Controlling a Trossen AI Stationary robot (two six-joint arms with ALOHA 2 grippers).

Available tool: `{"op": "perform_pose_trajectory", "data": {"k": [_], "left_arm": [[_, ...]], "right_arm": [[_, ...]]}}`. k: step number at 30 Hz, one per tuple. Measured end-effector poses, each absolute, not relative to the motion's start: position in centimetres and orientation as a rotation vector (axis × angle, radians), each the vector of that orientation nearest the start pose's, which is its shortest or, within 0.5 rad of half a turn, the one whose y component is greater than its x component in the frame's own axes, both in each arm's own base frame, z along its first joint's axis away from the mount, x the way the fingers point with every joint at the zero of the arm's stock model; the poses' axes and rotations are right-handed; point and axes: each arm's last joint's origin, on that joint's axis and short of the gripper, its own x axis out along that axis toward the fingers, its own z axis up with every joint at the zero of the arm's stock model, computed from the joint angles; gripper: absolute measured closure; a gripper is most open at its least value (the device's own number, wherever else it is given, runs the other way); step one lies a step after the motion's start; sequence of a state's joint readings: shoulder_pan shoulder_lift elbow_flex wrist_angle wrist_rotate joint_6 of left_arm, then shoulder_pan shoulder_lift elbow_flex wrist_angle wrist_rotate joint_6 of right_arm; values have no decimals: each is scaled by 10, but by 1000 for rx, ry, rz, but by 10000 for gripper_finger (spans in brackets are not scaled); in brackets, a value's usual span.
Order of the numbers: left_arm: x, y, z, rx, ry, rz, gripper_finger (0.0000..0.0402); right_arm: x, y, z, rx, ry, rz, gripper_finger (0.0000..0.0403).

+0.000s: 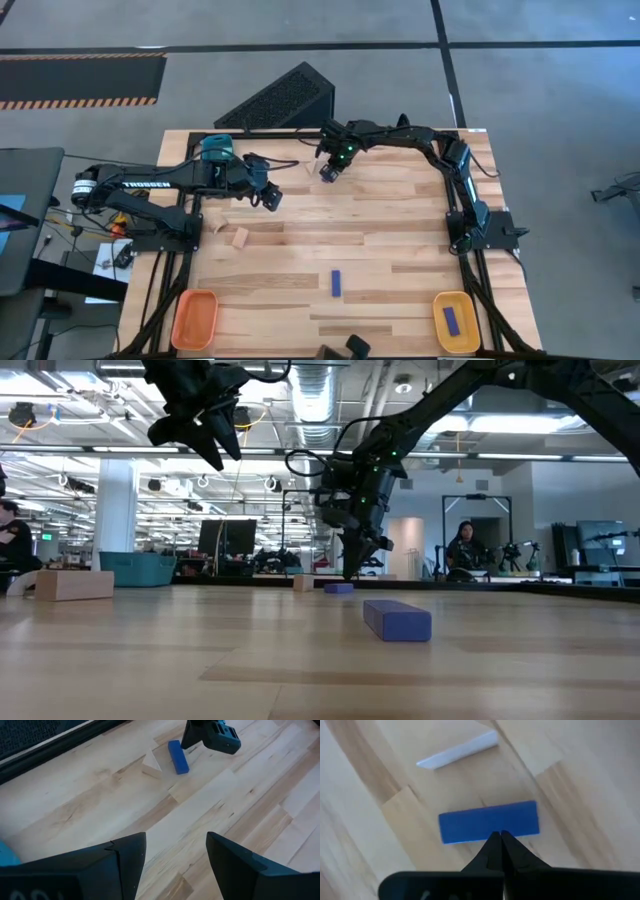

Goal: Sort & place blocks by color
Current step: Put the top blue block into the yellow bin

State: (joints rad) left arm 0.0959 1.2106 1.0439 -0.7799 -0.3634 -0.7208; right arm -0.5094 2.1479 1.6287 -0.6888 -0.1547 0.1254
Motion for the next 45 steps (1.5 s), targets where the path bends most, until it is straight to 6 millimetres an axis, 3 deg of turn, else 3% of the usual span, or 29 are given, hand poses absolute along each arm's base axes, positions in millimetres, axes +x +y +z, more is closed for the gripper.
{"op": "perform_pose_trajectory", "data": {"k": [10,14,21,28,32,37,41,45], "left_arm": [[232,32,292,-570,740,740,207],[232,32,292,-583,735,745,207],[232,32,292,-605,724,754,207],[232,32,292,-617,720,760,207],[232,32,292,-615,724,760,207],[230,32,291,-595,743,768,207],[230,32,291,-561,742,773,207],[230,33,291,-546,748,769,207]], "right_arm": [[384,-219,166,341,1138,-297,401],[383,-224,157,266,1160,-236,401],[376,-225,150,267,1241,-193,401],[362,-199,142,347,1492,-117,401],[349,-174,154,426,1665,-54,401],[355,-161,192,366,1465,-95,401],[370,-177,198,370,1240,-205,402],[375,-185,186,312,1222,-184,402]]}}
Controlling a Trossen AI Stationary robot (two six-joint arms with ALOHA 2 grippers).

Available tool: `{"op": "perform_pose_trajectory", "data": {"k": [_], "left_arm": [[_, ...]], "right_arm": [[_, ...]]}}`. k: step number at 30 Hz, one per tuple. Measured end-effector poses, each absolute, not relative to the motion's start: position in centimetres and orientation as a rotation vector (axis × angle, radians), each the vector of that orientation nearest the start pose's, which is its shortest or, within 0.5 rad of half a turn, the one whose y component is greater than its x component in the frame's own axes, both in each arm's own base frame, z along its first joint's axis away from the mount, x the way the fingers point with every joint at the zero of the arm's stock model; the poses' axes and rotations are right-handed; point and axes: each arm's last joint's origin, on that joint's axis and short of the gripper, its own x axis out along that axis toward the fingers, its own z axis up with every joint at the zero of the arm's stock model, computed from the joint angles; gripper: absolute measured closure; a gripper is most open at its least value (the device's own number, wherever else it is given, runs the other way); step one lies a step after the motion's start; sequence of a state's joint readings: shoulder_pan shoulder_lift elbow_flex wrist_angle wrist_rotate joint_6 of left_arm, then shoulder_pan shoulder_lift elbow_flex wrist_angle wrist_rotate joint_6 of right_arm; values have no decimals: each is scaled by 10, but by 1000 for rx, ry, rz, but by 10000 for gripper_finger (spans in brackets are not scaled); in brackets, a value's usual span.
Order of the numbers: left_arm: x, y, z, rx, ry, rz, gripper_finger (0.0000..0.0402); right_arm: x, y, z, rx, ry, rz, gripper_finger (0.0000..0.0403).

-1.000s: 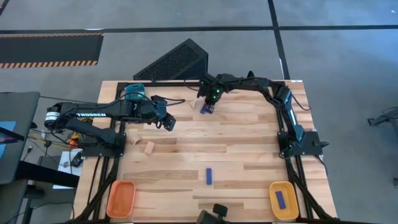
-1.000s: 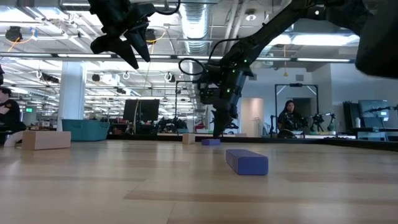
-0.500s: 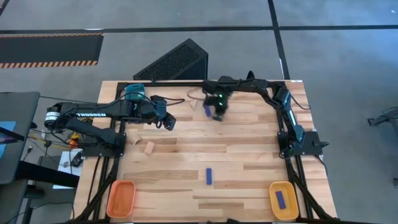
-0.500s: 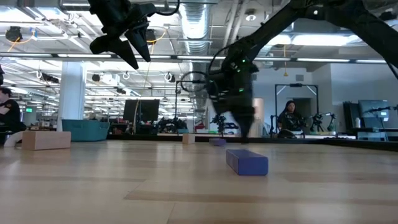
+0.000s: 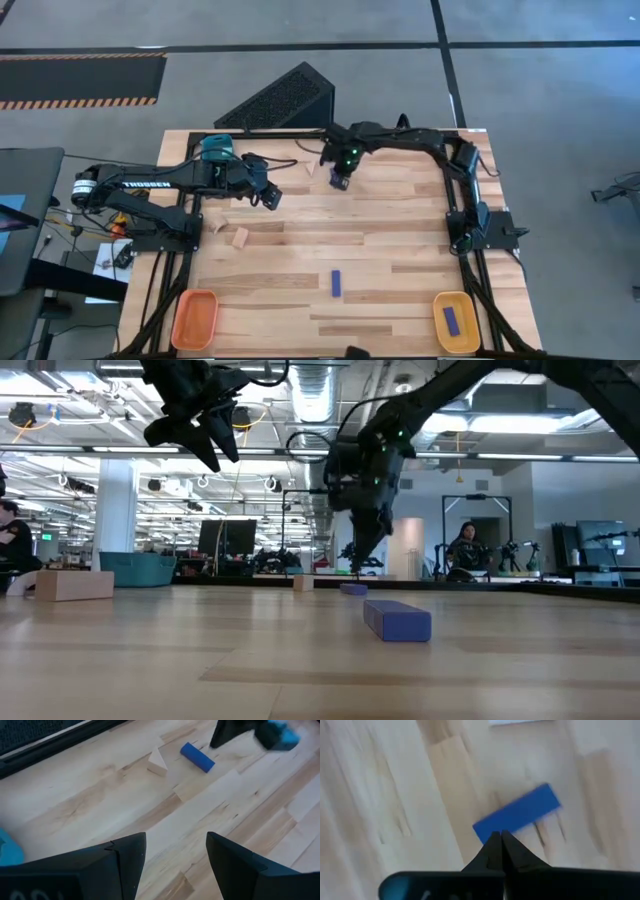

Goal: Sort & place blocks by color
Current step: Put the top blue block into the yellow bin

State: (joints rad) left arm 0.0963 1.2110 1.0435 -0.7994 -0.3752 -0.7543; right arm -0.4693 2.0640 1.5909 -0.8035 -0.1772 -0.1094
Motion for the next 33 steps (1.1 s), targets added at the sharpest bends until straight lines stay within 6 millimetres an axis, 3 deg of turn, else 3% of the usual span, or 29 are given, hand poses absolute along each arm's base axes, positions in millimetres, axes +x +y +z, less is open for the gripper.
{"op": "perform_pose_trajectory", "data": {"k": [6,13,18,22,25,28,33], "left_arm": [[230,33,291,-539,759,755,207],[230,33,291,-552,761,756,207],[230,33,291,-562,760,756,207],[230,33,290,-577,767,742,207],[230,32,290,-583,778,732,207],[228,31,289,-576,797,733,207],[227,28,288,-556,822,729,207]], "right_arm": [[379,-187,158,230,1298,-96,402],[380,-184,155,219,1320,-88,402],[370,-169,156,257,1454,-17,402],[355,-147,165,299,1623,69,403],[346,-130,186,282,1664,115,403],[341,-116,204,259,1592,93,402],[322,-116,221,376,1332,-179,367]]}}
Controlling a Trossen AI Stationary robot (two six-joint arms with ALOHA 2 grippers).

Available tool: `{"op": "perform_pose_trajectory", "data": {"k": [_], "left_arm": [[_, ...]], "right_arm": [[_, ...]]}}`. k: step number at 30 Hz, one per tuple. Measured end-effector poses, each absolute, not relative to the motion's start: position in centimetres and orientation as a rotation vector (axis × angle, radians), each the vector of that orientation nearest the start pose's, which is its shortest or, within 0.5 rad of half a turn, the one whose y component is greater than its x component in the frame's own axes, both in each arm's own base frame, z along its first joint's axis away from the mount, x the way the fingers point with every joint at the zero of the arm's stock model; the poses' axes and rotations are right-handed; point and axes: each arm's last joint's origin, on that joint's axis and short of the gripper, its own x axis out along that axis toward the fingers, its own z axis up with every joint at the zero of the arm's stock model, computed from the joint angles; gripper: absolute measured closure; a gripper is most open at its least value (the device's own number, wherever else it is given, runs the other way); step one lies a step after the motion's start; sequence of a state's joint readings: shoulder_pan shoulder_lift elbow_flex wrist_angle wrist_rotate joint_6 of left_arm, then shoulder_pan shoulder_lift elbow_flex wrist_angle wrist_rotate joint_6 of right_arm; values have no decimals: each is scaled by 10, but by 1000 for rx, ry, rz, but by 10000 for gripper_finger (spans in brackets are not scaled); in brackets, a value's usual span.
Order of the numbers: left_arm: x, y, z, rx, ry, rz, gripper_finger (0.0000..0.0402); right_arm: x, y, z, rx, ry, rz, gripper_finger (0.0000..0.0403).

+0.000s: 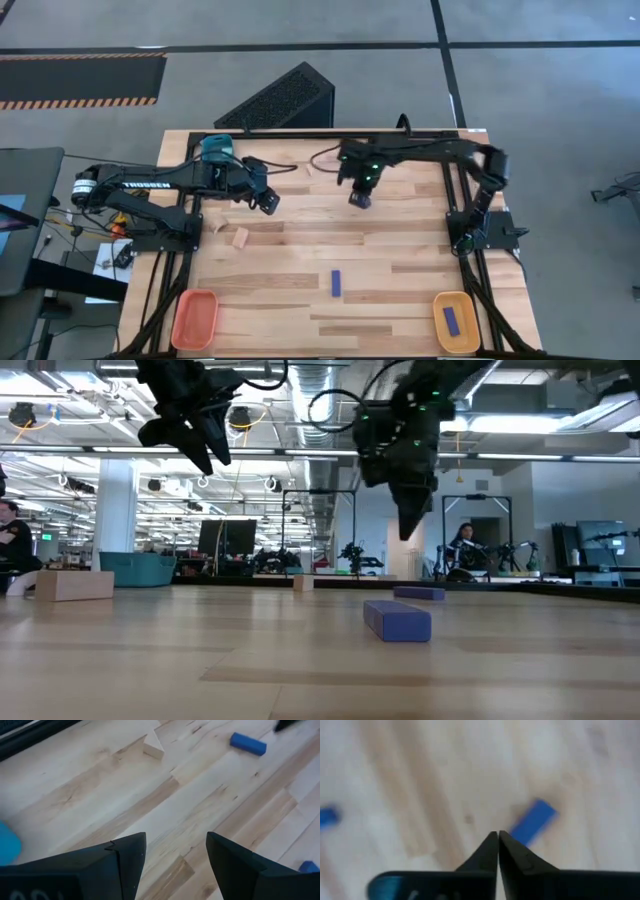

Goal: Sort & place blocks by color
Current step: Put the top blue block into the yellow bin

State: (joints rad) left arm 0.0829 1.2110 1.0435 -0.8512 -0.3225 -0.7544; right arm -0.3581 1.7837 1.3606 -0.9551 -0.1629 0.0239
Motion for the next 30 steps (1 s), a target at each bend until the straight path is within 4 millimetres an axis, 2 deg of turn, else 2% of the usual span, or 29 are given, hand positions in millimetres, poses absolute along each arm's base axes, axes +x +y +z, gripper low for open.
{"op": "perform_pose_trajectory", "data": {"k": [3,6,12,16,20,23,28,30], "left_arm": [[226,27,287,-533,843,721,207],[225,27,287,-491,861,704,207],[228,31,288,-312,884,638,207],[229,34,288,-296,881,626,207],[230,34,289,-285,872,636,207],[228,31,279,-261,891,667,207],[221,22,248,-291,979,645,207],[218,18,233,-301,1002,614,207]], "right_arm": [[305,-116,212,445,1233,-353,329],[295,-115,200,490,1155,-458,282],[300,-113,175,454,1147,-597,183],[309,-108,150,507,1204,-601,155],[316,-98,129,592,1266,-632,162],[316,-87,124,647,1305,-667,194],[309,-47,144,674,1341,-649,307],[305,-25,158,708,1330,-625,327]]}}
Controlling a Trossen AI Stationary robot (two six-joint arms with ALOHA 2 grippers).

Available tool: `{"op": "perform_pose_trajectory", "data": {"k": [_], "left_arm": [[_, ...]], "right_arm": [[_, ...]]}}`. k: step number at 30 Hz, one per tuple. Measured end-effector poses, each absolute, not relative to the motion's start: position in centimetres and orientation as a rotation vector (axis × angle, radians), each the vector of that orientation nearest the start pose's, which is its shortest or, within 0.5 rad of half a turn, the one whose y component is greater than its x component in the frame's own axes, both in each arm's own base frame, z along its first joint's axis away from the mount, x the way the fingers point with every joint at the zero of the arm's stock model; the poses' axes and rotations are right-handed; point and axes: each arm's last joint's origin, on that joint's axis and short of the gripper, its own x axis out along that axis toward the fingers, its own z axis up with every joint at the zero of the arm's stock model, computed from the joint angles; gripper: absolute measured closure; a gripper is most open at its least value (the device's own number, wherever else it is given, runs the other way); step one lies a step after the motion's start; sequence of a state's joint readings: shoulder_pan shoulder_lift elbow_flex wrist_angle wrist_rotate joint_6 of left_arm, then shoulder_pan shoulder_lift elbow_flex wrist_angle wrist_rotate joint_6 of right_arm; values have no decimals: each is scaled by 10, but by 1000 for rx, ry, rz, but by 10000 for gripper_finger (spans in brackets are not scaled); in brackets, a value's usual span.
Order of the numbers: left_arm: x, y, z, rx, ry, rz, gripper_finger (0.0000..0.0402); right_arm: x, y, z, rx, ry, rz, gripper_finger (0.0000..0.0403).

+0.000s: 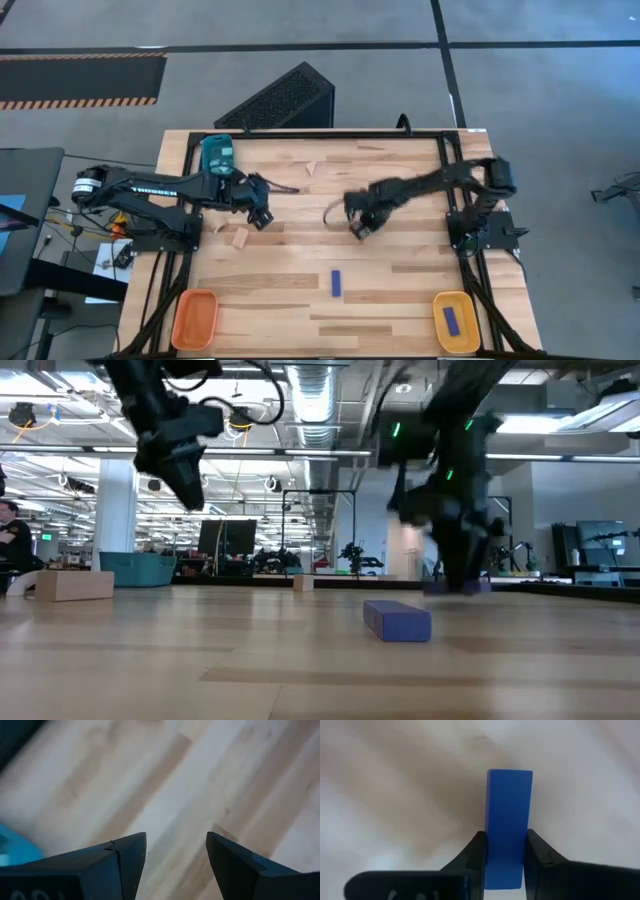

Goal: Sort & place blocks by color
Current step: Put the top blue block into the yellow bin

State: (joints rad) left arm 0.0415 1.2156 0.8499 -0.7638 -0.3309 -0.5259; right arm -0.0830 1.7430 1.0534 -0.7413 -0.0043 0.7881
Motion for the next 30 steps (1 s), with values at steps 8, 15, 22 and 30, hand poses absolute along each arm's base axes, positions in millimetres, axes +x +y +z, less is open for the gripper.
{"op": "perform_pose_trajectory", "data": {"k": [8,15,22,30], "left_arm": [[220,7,194,-461,933,449,207],[222,-5,193,-454,875,448,207],[226,-13,197,-400,791,481,207],[229,-16,199,-422,768,440,207]], "right_arm": [[274,56,207,736,1232,-669,327],[214,117,232,781,1334,-755,327],[171,158,242,881,1364,-803,327],[142,195,238,888,1580,-694,327]]}}
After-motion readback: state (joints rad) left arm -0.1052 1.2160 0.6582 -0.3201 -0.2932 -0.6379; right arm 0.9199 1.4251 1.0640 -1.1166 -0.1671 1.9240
